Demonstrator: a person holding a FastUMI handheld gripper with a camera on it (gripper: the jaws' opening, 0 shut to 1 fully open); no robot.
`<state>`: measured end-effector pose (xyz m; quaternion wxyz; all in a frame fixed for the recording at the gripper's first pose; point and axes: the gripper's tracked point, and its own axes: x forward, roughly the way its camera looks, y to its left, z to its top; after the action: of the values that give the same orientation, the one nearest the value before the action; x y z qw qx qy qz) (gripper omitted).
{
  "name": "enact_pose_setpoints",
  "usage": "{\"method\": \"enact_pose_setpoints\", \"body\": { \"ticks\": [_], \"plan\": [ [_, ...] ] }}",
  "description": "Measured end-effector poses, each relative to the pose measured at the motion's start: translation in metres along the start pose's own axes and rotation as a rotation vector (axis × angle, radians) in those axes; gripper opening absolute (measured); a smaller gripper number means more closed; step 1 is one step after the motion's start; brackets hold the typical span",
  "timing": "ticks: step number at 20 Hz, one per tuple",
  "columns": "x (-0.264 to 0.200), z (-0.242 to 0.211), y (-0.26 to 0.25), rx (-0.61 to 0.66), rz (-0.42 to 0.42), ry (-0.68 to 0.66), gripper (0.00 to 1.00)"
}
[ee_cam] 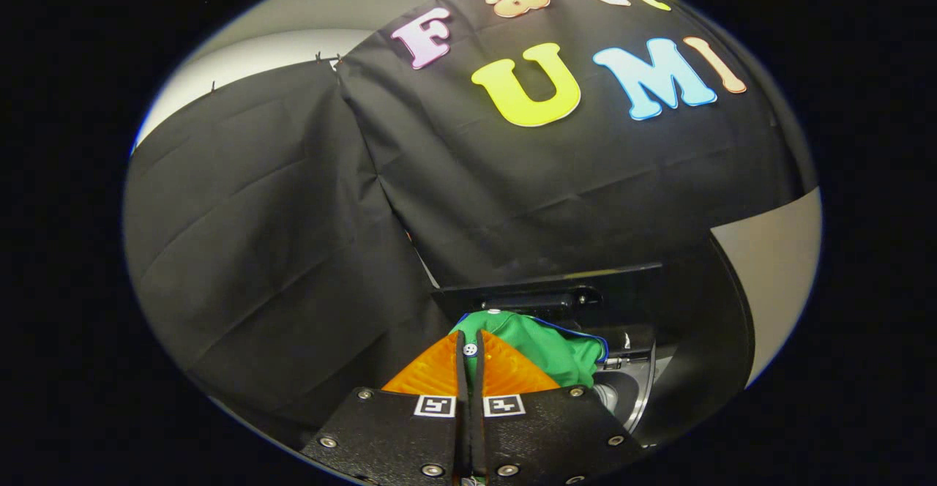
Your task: Put the clothes into the washing machine and then close the washing machine lid.
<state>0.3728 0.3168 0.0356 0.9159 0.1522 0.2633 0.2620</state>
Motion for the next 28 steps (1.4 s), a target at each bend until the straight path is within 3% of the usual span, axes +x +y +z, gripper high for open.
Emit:
{"method": "enact_pose_setpoints", "body": {
  "ticks": [11, 28],
  "plan": [
    [0.048, -0.078, -0.030, -0.055, -0.110, 0.081, 0.00],
    [0.068, -0.163, -0.066, -0.091, -0.249, 0.199, 0.06]
  ]
}}
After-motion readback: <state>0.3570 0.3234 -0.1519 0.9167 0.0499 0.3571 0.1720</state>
